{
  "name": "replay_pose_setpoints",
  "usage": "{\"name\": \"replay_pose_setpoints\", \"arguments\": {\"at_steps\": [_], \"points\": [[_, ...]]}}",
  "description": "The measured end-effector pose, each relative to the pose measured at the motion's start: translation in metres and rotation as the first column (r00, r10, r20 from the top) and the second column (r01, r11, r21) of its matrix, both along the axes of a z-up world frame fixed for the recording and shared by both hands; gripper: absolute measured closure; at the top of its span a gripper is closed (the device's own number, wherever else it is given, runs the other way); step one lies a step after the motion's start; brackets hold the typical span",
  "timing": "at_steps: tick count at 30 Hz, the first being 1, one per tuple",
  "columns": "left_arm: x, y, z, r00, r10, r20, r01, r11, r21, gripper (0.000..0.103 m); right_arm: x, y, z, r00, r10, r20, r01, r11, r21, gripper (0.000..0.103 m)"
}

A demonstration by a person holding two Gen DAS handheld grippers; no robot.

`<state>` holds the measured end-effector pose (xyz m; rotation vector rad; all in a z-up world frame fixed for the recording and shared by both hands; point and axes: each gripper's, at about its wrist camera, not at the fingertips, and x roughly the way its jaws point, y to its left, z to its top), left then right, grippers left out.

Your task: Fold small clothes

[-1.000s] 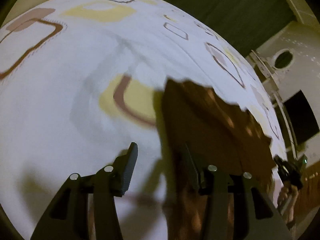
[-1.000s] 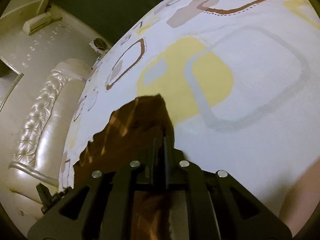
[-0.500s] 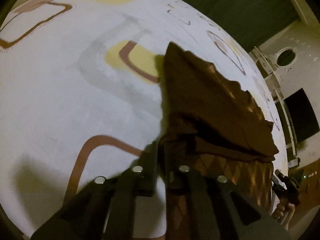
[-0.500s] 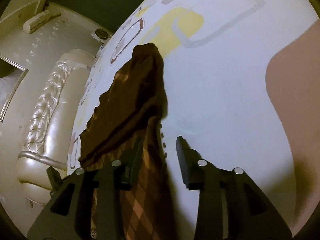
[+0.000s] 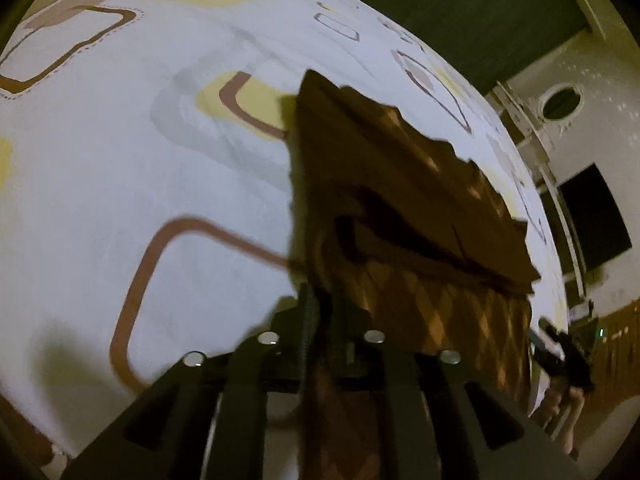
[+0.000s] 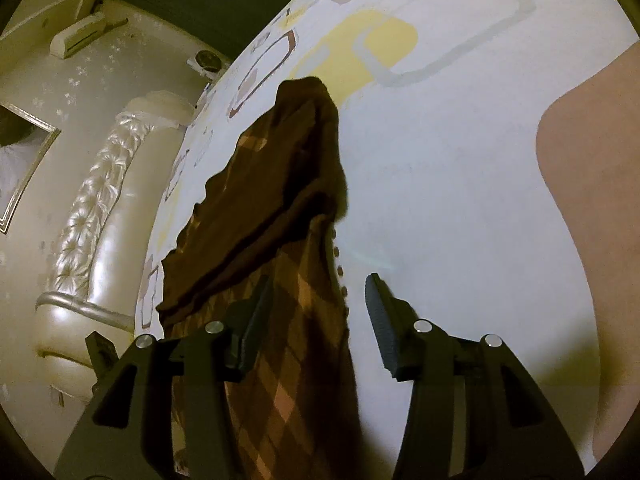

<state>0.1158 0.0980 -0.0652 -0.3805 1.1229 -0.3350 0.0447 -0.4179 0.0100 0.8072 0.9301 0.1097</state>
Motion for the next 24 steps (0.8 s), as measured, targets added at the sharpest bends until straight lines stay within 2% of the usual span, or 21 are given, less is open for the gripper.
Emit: {"name": "replay_pose_setpoints", "arguments": {"at_steps": [1,4,7,11,12,13,14,16,17,18,19,20,21,24], "points": [[-0.006,0.0,0.0,1.0,-0.015,-0.008,0.015,1.0,-0.003,0.08,-0.002,0.0,0.0,1.0,0.013,-0.008,-0.013,1.0,-0.001,0.055],[-0.025,0.002,-0.003,0.998,-0.04,-0.038,0.039,0.999,-0.029,0.074,-0.011,0.001,0.001,0.999,0.034,-0.02,-0.034,0.999,0.006,0.055],[-0.035,0.006,-0.008,0.999,-0.022,-0.039,0.019,0.997,-0.074,0.061,-0.024,0.002,-0.001,0.997,0.074,-0.029,-0.072,0.996,0.047,0.054],[-0.037,0.006,-0.013,0.999,0.001,-0.036,-0.005,0.992,-0.123,0.059,-0.033,0.007,-0.005,0.992,0.123,-0.028,-0.119,0.988,0.102,0.054],[-0.037,0.006,-0.014,0.999,0.005,-0.033,-0.009,0.991,-0.132,0.06,-0.034,0.01,-0.006,0.99,0.14,-0.031,-0.135,0.984,0.118,0.054],[-0.037,0.006,-0.015,0.999,0.018,-0.035,-0.022,0.992,-0.128,0.07,-0.034,0.013,-0.007,0.987,0.154,-0.034,-0.149,0.98,0.129,0.054],[-0.039,0.007,-0.016,0.999,0.027,-0.041,-0.031,0.992,-0.118,0.087,-0.034,0.015,-0.008,0.986,0.165,-0.035,-0.159,0.979,0.129,0.054],[-0.038,0.01,-0.02,0.997,0.045,-0.068,-0.052,0.993,-0.108,0.099,-0.036,0.018,-0.007,0.983,0.179,-0.037,-0.174,0.977,0.12,0.057],[-0.039,0.014,-0.021,0.996,0.052,-0.076,-0.061,0.99,-0.126,0.099,-0.036,0.021,-0.006,0.981,0.191,-0.042,-0.185,0.976,0.11,0.058],[-0.04,0.016,-0.022,0.994,0.064,-0.085,-0.076,0.986,-0.146,0.099,-0.036,0.022,-0.006,0.979,0.196,-0.046,-0.191,0.977,0.1,0.065],[-0.041,0.017,-0.022,0.994,0.072,-0.086,-0.084,0.986,-0.147,0.099,-0.036,0.024,-0.007,0.977,0.204,-0.059,-0.198,0.976,0.087,0.079],[-0.042,0.017,-0.021,0.994,0.077,-0.081,-0.088,0.986,-0.139,0.1,-0.037,0.026,-0.009,0.975,0.207,-0.076,-0.202,0.977,0.072,0.086],[-0.044,0.016,-0.019,0.994,0.081,-0.069,-0.089,0.989,-0.119,0.1,-0.037,0.026,-0.011,0.974,0.209,-0.09,-0.204,0.977,0.06,0.099],[-0.05,0.017,-0.016,0.993,0.097,-0.06,-0.102,0.991,-0.089,0.1,-0.045,0.02,-0.013,0.981,0.176,-0.087,-0.172,0.984,0.054,0.1]]}}
